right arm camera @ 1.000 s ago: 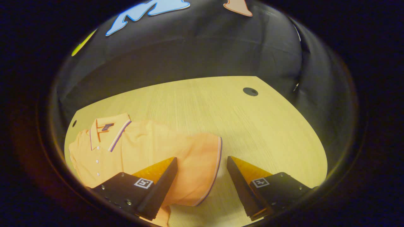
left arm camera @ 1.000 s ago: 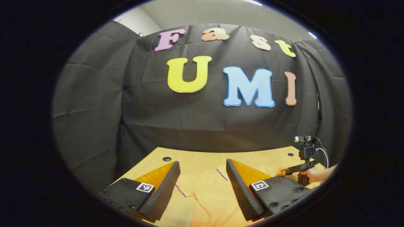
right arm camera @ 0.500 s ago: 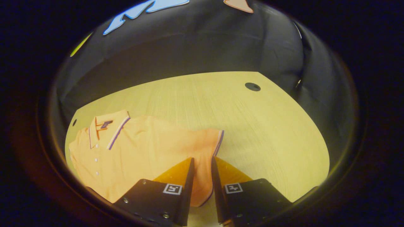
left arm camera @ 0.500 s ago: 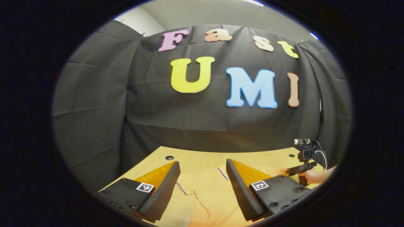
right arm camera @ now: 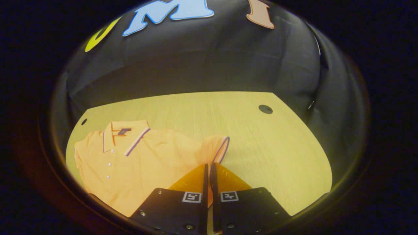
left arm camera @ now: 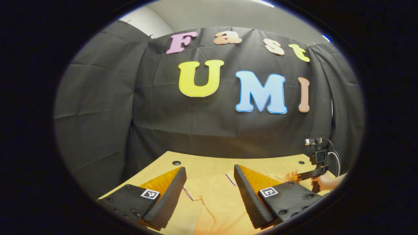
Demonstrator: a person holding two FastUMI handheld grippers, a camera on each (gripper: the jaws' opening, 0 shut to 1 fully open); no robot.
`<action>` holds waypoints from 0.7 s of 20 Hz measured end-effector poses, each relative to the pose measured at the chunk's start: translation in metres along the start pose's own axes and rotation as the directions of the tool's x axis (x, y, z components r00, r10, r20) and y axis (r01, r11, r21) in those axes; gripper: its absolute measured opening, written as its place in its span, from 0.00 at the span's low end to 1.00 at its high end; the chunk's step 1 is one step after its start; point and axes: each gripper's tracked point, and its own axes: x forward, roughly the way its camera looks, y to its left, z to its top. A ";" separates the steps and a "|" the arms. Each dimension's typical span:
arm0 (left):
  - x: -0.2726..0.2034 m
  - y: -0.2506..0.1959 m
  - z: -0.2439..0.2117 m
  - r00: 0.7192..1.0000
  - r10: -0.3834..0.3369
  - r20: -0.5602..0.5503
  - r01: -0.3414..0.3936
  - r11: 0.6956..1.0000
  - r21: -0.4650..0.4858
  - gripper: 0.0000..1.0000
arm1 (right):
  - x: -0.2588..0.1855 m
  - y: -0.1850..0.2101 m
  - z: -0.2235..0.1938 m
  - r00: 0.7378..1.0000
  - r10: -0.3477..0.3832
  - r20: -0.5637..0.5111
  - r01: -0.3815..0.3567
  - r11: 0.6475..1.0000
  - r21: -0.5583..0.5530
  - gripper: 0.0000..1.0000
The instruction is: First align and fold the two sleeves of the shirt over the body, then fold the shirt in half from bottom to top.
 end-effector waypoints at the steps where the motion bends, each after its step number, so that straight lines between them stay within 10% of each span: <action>1: -0.001 0.001 0.000 1.000 0.003 0.004 -0.003 1.000 -0.005 0.96 | -0.006 0.006 0.006 1.000 0.013 0.014 -0.013 1.000 -0.022 0.07; 14: -0.013 0.019 -0.001 1.000 0.020 0.010 -0.020 0.999 -0.039 0.94 | -0.011 0.087 -0.013 0.991 0.132 -0.029 -0.135 0.969 -0.207 0.07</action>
